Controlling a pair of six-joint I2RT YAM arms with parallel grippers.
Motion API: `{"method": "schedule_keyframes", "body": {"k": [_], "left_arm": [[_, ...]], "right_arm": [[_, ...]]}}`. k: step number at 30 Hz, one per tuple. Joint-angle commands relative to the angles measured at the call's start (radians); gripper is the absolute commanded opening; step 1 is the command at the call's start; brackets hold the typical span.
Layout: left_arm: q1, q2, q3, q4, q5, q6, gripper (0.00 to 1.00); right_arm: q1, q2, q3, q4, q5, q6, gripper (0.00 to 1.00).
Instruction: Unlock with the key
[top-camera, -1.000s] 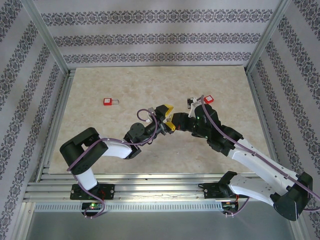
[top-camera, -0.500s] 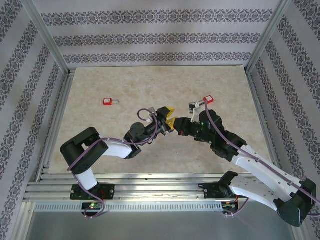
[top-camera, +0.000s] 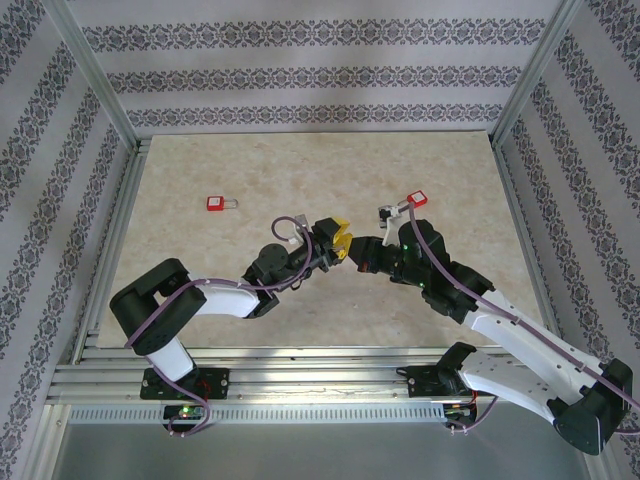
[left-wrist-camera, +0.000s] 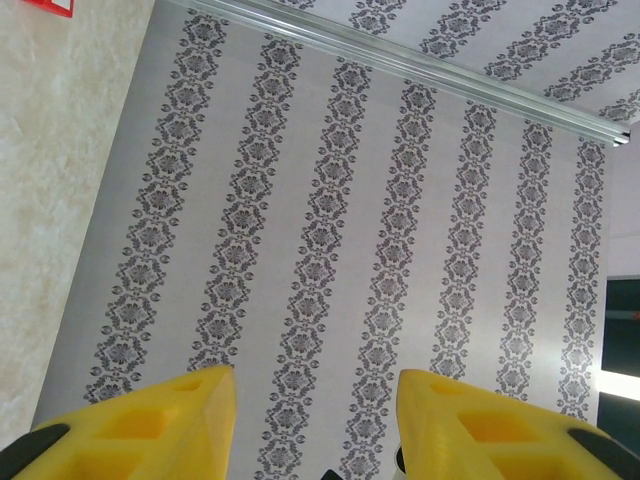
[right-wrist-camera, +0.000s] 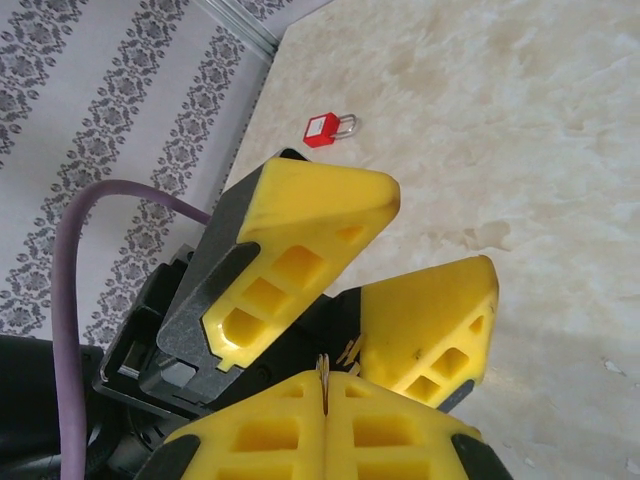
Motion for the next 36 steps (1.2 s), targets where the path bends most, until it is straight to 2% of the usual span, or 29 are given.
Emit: {"method": "schedule_keyframes", "body": {"k": [1,5,9,12,14,21,22,23,26,29,30,36], "left_arm": [[0.014,-0.019,-0.009,0.033,0.005,0.016,0.45],[0.014,-0.010,0.000,0.030,0.012,0.014,0.41],[0.016,-0.006,-0.008,0.030,0.008,0.011,0.29],[0.016,-0.007,-0.014,0.021,0.008,0.015,0.14],[0.017,-0.009,-0.015,0.007,0.010,0.023,0.00],[0.038,-0.051,-0.020,-0.081,0.019,0.112,0.00],[0.049,-0.066,-0.020,-0.100,0.025,0.151,0.00],[0.060,-0.083,-0.022,-0.120,0.029,0.193,0.00],[0.094,-0.157,-0.011,-0.223,0.057,0.381,0.00],[0.097,-0.213,0.038,-0.328,0.105,0.585,0.00],[0.097,-0.215,0.051,-0.343,0.119,0.612,0.00],[0.097,-0.167,0.089,-0.292,0.187,0.638,0.00]], "right_arm": [[-0.014,-0.019,-0.018,-0.025,-0.005,-0.022,0.00],[-0.020,-0.022,-0.036,-0.020,-0.011,-0.019,0.00],[-0.026,-0.022,-0.040,-0.024,-0.010,-0.023,0.00],[-0.031,-0.020,-0.042,-0.020,-0.020,-0.022,0.00],[-0.033,-0.019,-0.043,-0.020,-0.023,-0.021,0.00],[-0.042,-0.028,-0.058,0.002,-0.049,-0.020,0.00],[-0.048,-0.032,-0.062,0.009,-0.058,-0.018,0.04],[-0.057,-0.037,-0.063,0.007,-0.067,-0.016,0.20],[-0.110,-0.068,-0.070,0.011,-0.118,0.004,0.49],[-0.173,-0.073,-0.091,0.094,-0.237,0.048,0.53],[-0.183,-0.067,-0.094,0.117,-0.265,0.057,0.54],[-0.190,-0.012,-0.176,0.447,-0.412,0.203,0.50]]}}
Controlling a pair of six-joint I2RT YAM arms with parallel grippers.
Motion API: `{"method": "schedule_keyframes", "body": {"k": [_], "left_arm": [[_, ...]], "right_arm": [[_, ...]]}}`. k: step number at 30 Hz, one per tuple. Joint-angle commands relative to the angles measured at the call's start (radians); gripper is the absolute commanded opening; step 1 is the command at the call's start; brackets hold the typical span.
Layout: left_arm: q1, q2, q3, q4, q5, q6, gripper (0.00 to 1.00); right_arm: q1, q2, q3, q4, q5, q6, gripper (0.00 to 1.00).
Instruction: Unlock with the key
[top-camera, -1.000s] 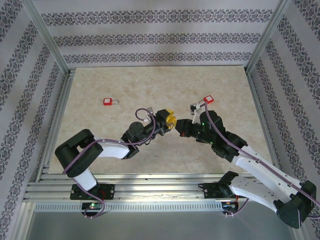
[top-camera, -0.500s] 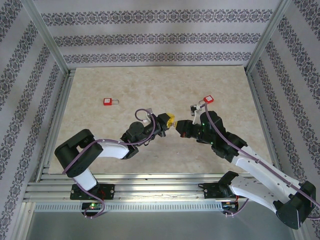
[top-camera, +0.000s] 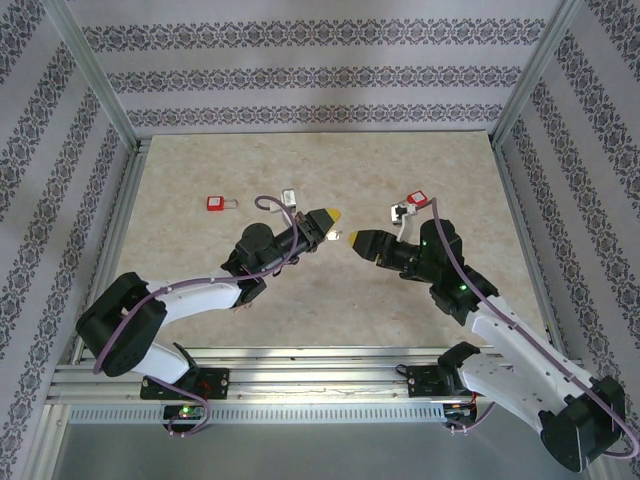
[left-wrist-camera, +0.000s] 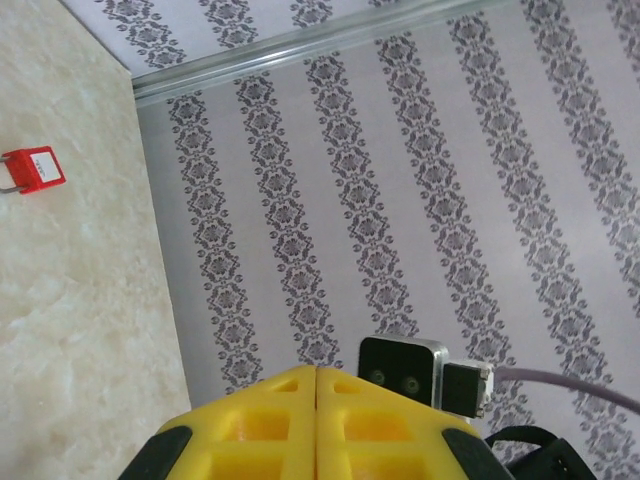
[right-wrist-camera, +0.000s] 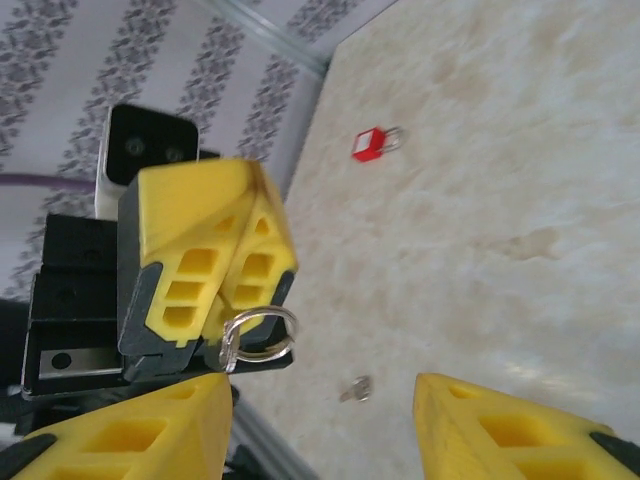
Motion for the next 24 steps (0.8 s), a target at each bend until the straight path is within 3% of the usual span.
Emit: {"method": "schedule_keyframes", "body": {"k": [1,16,24], "left_arm": [[0.001,0.030,0.018,0.005,0.055,0.089,0.00],[-0.008,0.084,0.036,0.091,0.077,0.069,0.00],[-0.010,0.063,0.020,0.089,0.065,0.080,0.00]], "right_arm": [[0.002,0.028,-0.045,0.238,-0.122,0.106,0.48],[0.025,0.083,-0.101,0.363,-0.135,0.147,0.33],[0.014,0.053,-0.090,0.269,-0.127,0.112,0.33]]}}
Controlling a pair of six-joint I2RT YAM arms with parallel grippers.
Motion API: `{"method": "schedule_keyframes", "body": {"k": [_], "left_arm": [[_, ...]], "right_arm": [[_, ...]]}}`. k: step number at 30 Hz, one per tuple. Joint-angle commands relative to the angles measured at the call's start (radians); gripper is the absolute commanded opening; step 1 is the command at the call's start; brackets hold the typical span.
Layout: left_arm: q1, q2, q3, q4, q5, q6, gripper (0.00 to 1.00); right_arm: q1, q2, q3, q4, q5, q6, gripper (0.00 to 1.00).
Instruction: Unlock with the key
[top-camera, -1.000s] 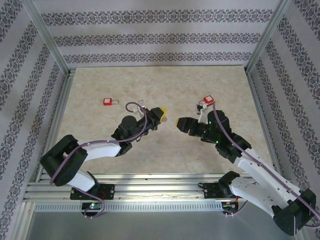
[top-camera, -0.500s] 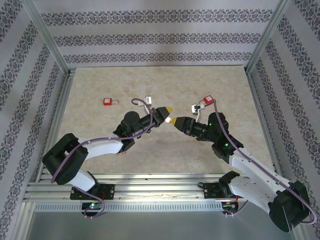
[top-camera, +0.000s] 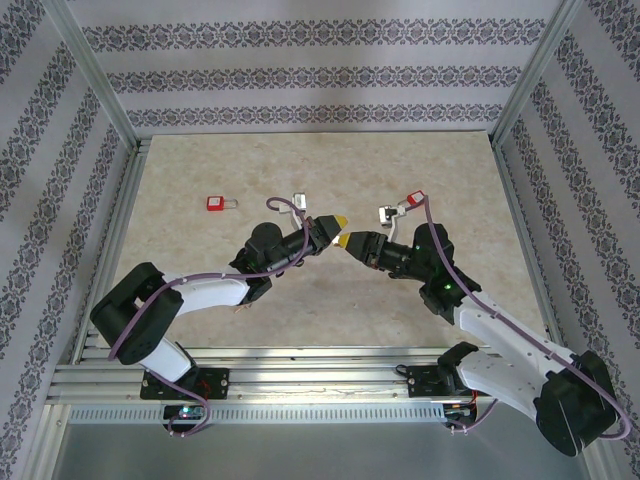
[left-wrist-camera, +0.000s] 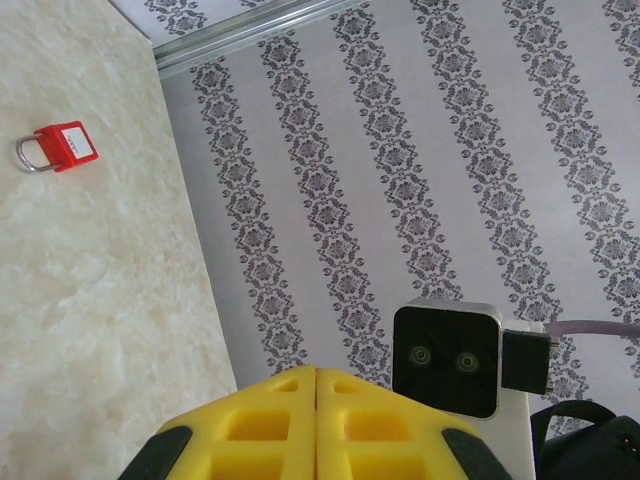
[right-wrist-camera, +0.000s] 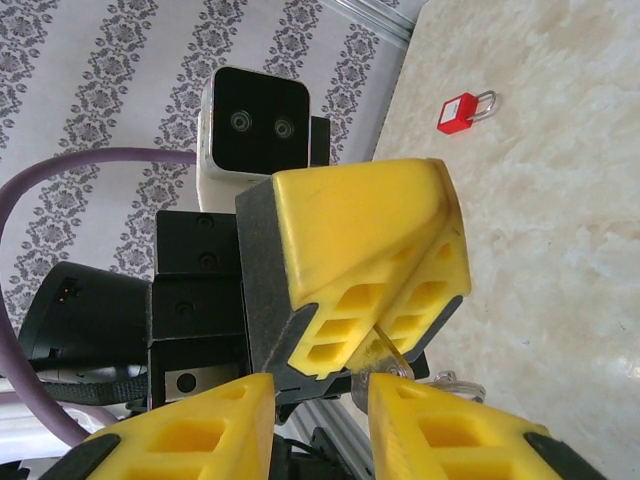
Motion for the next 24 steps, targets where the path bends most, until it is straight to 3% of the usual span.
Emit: {"method": "schedule_keyframes", "body": {"k": [1,6,14,24], "left_arm": [[-0.006,-0.034,0.006,0.055,0.005,0.028,0.00],[-0.008,-0.098,0.018,-0.072,0.000,0.123,0.00],[-0.037,-0.145,0.040,-0.173,0.001,0.218,0.00],[-0.041,-0.131,0.018,-0.093,-0.017,0.193,0.00]], "right_arm": [[-0.007,-0.051,0.005,-0.072,-0.007,-0.038,0.34],[-0.024,-0.120,0.019,-0.244,0.052,-0.134,0.43],[0.001,-0.041,-0.010,0.068,-0.072,-0.137,0.44],[0.058,-0.033,-0.049,0.116,-0.058,-0.147,0.38]]}}
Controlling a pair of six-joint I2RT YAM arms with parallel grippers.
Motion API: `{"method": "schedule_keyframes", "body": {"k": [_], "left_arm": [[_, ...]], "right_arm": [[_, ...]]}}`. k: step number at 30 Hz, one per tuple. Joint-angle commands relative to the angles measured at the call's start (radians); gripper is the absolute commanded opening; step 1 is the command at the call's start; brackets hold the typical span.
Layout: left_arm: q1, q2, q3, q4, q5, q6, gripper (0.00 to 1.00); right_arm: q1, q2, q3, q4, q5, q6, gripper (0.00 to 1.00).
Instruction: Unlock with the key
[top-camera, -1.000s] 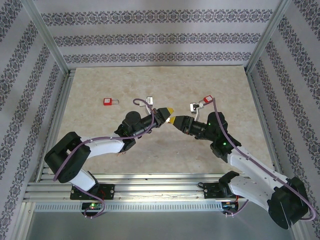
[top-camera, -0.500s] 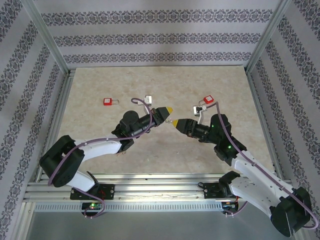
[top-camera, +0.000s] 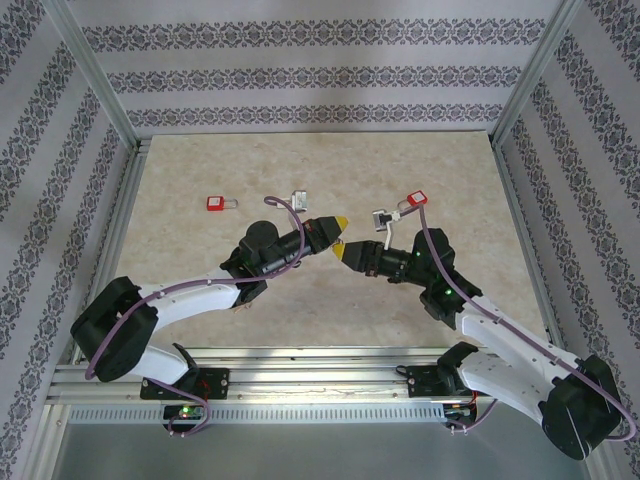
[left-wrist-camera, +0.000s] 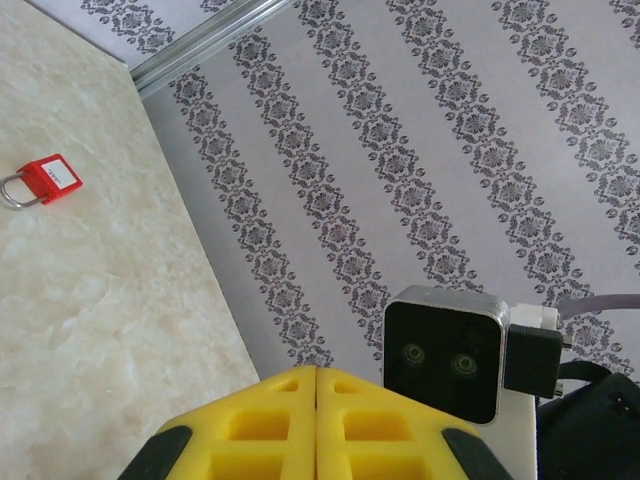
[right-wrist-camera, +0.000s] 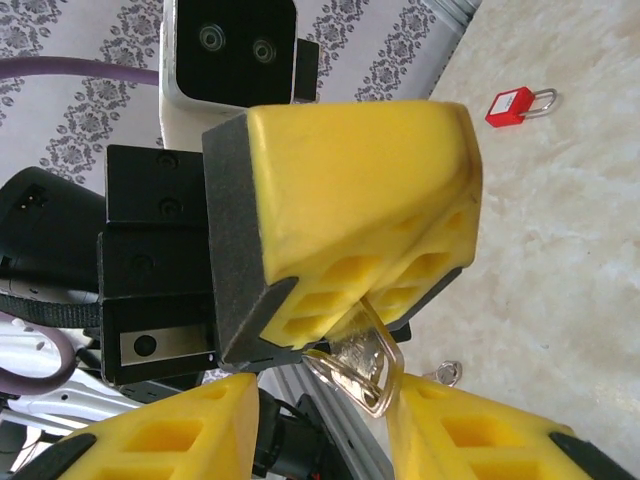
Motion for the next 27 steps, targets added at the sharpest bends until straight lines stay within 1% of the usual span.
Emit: {"method": "schedule_keyframes", "body": {"k": [1,8,13,17,22,27], "left_arm": [[-0.013,0.001,-0.003,0.070,-0.009,0.009,0.00],[-0.022,0.017,0.000,0.114,0.008,0.004,0.00],[-0.023,0.002,-0.012,0.080,0.003,0.024,0.00],[-0.025,-0.014,-0.019,0.070,0.000,0.037,0.00],[-0.026,-0.022,-0.026,0.068,0.000,0.043,0.00],[-0.035,-0.011,-0.036,0.105,-0.007,0.047,0.00]], "right_arm": [[0.013,0.001,-0.035,0.084,-0.010,-0.007,0.38],[0.010,0.004,-0.025,0.103,-0.003,-0.010,0.36],[0.008,0.012,-0.012,0.109,-0.020,-0.011,0.35],[0.004,0.017,-0.024,0.121,-0.010,-0.007,0.33],[0.000,0.020,-0.016,0.126,-0.011,-0.005,0.28],[-0.003,0.034,-0.008,0.150,-0.020,0.010,0.17]]}}
